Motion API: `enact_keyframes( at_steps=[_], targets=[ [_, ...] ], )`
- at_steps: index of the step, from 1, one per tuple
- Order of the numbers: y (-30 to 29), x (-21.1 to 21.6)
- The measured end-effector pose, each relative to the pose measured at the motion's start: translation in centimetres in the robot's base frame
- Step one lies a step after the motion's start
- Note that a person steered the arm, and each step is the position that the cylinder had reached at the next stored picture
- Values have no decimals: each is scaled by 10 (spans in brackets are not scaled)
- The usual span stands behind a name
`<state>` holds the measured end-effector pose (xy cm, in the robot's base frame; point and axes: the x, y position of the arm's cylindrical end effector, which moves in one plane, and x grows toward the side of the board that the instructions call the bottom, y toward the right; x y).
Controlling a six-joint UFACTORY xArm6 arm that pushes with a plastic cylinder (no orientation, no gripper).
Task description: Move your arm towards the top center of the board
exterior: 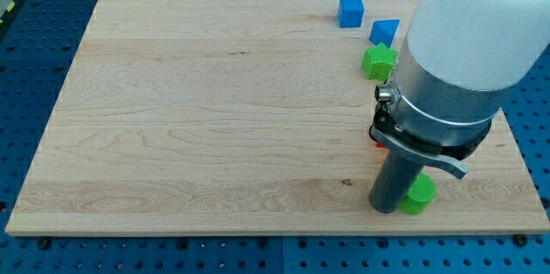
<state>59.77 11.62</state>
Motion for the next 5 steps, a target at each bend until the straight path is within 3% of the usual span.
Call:
enact_keyframes(
  at_steps=[1,2,4,5],
  targets=[
    [-16,-7],
    [-63,-45],
    [-154,-158],
    [-155,-235]
  ],
)
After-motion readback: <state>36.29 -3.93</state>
